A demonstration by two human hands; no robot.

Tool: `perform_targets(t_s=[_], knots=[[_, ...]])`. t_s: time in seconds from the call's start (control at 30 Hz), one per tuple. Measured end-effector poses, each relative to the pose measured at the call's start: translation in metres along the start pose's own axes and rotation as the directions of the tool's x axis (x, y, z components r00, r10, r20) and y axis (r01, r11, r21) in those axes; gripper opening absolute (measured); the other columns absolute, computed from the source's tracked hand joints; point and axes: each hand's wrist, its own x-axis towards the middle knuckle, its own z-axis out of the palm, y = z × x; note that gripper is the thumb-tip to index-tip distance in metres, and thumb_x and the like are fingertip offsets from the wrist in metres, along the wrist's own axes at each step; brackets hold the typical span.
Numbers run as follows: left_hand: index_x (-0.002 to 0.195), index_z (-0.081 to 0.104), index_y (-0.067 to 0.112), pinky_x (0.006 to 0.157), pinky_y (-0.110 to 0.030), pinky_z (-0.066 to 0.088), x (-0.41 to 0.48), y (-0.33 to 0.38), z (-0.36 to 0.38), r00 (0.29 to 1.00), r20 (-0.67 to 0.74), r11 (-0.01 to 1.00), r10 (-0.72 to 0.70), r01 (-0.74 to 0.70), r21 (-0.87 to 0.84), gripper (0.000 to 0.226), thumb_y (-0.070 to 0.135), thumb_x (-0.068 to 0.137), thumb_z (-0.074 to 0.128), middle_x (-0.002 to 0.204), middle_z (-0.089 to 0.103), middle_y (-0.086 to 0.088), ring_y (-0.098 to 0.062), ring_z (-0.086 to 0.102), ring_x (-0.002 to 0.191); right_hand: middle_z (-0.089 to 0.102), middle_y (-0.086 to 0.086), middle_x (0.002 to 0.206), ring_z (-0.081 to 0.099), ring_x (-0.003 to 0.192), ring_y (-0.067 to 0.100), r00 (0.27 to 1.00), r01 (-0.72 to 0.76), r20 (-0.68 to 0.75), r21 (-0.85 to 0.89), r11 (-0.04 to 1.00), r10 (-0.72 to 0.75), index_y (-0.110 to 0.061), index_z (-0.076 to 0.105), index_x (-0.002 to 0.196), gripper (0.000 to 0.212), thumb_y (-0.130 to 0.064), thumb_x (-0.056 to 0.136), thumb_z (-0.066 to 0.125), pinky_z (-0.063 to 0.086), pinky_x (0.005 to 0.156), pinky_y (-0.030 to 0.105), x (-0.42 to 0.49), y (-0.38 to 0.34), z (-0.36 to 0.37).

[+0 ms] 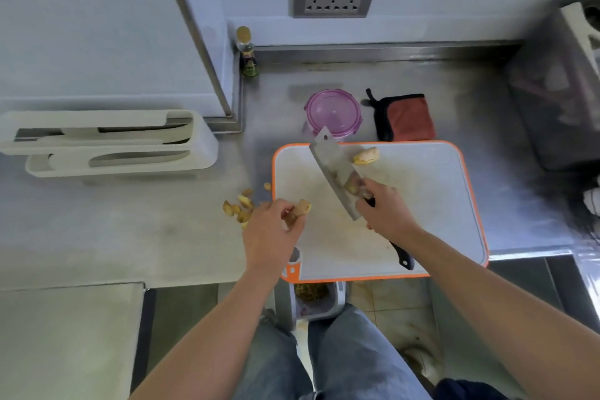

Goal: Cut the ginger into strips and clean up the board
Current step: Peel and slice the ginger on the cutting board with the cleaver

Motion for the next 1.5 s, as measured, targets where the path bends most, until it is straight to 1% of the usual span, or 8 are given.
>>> perform_targets(t_s=[0.13,0.4,0.57,0.83,1.0,1.13,1.33,1.5], knots=[[0.098,0.069,0.023,0.062,-0.03,0.04,0.01,0.028,0.027,0.992,0.043,0.989,0.116,-0.12,0.085,0.02,0.037,0.084,0.068,0.088,0.065,0.004,-0.019,0.057,0.088,0.046,0.002,0.061,0.044,0.056,0.024,0.998,0.056,-0.033,-0.127,0.99,-0.06,-0.009,0.047,0.081,0.007,-0.007,0.088,0.048,0.034,0.049,0.033,-0.009,0.018,-0.014],[0.1,0.07,0.022,0.066,-0.033,0.042,0.015,0.054,0.06,0.987,0.125,0.969,0.103,-0.128,0.211,0.022,0.034,0.082,0.071,0.099,0.056,0.0,-0.023,0.053,0.098,0.045,0.001,0.078,0.045,0.069,0.025,0.984,0.173,0.09,-0.358,0.917,-0.151,-0.013,0.043,0.092,0.001,-0.012,0.091,0.042,0.027,0.052,0.031,-0.012,0.041,-0.009],[0.109,0.065,0.018,0.073,-0.036,0.048,0.012,0.059,0.063,0.984,0.146,0.973,0.099,-0.127,0.193,0.03,0.026,0.081,0.073,0.104,0.057,-0.001,-0.024,0.055,0.097,0.054,0.01,0.097,0.057,0.081,0.033,0.974,0.199,0.177,-0.364,0.91,-0.142,-0.009,0.043,0.119,0.026,-0.015,0.094,0.041,0.042,0.064,0.034,-0.008,0.046,-0.001],[0.092,0.073,0.011,0.074,-0.031,0.047,0.017,0.056,0.065,0.972,0.142,0.971,0.187,-0.205,0.122,0.012,0.009,0.08,0.073,0.089,0.062,-0.002,-0.023,0.059,0.084,0.049,0.005,0.087,0.057,0.082,0.033,0.974,0.189,0.181,-0.316,0.93,-0.137,-0.008,0.044,0.11,0.019,-0.015,0.093,0.041,0.037,0.062,0.033,-0.001,0.043,-0.003],[0.089,0.076,0.01,0.073,-0.033,0.051,0.021,0.052,0.063,0.964,0.16,0.974,0.213,-0.222,0.042,0.014,0.011,0.076,0.079,0.086,0.065,-0.001,-0.022,0.061,0.079,0.057,0.007,0.091,0.054,0.08,0.031,0.985,0.165,0.004,-0.283,0.945,-0.171,-0.009,0.049,0.105,0.016,-0.021,0.097,0.042,0.036,0.059,0.033,-0.003,0.035,-0.013],[0.092,0.074,0.012,0.075,-0.033,0.049,0.024,0.053,0.059,0.962,0.189,0.976,0.198,-0.211,0.047,0.014,0.015,0.078,0.077,0.086,0.067,-0.002,-0.022,0.061,0.081,0.046,0.0,0.081,0.053,0.078,0.031,0.986,0.168,0.055,-0.335,0.927,-0.159,-0.012,0.047,0.099,0.012,-0.021,0.098,0.041,0.035,0.06,0.032,-0.01,0.028,-0.014],[0.09,0.076,0.013,0.071,-0.035,0.05,0.024,0.052,0.058,0.956,0.196,0.972,0.218,-0.23,0.041,0.011,0.015,0.08,0.076,0.082,0.067,-0.003,-0.023,0.061,0.079,0.045,-0.002,0.081,0.042,0.071,0.024,0.99,0.14,0.036,-0.34,0.93,-0.136,-0.015,0.045,0.097,0.008,-0.021,0.098,0.041,0.032,0.061,0.031,-0.015,0.021,-0.009],[0.09,0.078,0.013,0.069,-0.035,0.05,0.025,0.054,0.057,0.957,0.187,0.973,0.22,-0.229,0.028,0.012,0.013,0.079,0.077,0.082,0.067,-0.004,-0.024,0.061,0.078,0.044,-0.002,0.081,0.047,0.072,0.026,0.991,0.131,0.066,-0.4,0.907,-0.114,-0.012,0.047,0.103,0.014,-0.022,0.099,0.038,0.034,0.062,0.031,-0.016,0.018,-0.008]])
